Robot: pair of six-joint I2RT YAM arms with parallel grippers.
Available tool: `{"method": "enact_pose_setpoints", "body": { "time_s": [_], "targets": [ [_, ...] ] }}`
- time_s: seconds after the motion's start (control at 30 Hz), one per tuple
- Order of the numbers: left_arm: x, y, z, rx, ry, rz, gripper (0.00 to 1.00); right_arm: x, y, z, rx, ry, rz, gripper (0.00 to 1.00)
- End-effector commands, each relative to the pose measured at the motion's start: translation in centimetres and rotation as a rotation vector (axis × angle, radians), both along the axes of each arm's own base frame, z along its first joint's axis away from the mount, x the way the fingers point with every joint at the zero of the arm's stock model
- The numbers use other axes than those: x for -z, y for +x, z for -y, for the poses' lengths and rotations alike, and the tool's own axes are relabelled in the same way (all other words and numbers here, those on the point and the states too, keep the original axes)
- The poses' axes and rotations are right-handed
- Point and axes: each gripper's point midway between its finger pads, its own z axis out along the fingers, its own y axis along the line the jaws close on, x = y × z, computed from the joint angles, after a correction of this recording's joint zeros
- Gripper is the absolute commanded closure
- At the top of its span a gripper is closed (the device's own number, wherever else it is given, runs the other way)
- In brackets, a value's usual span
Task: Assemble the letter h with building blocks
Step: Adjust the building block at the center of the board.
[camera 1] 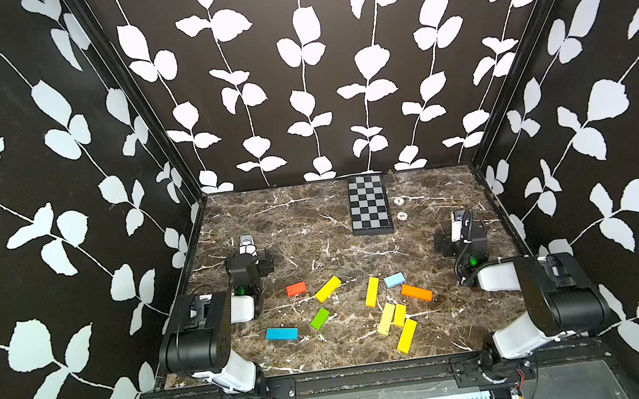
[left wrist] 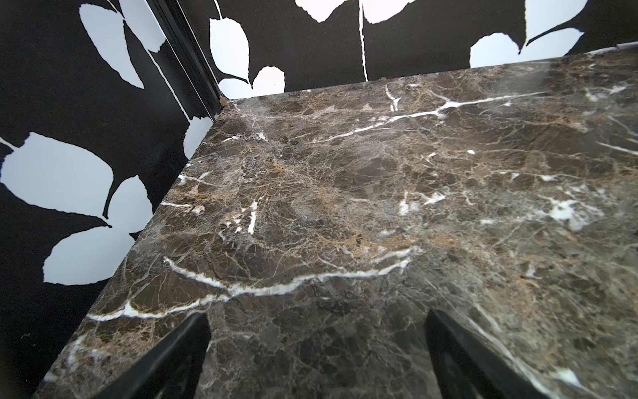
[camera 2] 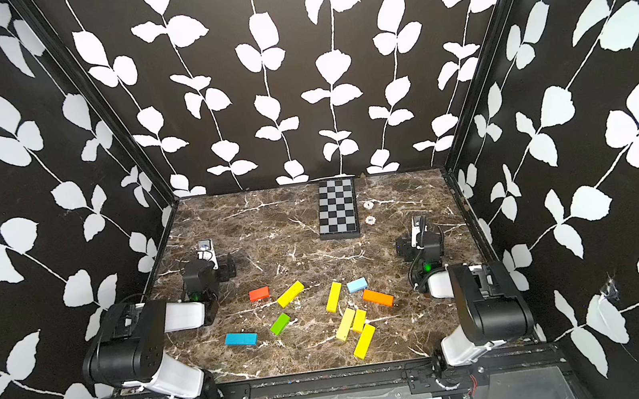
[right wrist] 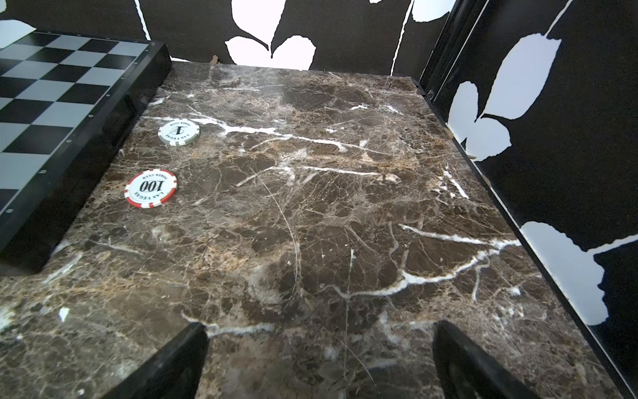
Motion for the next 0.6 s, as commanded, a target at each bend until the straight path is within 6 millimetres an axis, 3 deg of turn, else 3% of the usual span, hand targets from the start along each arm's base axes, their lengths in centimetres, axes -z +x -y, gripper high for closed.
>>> {"method": "enact_pose_setpoints", "body": {
  "time_s": [0.0,0.57],
  "targets": [
    [-0.69,-0.04,0.09,0.011,0.001,0.021,0.01,-1.59,0.77,-0.49,-0.025,-0.008,0.055,0.01],
    [-0.68,0.01,-0.02,0.019,-0.013,0.018,0.01,-1.53,0.76,-0.49,-0.024,-0.007,0.053,0.01]
  ]
}}
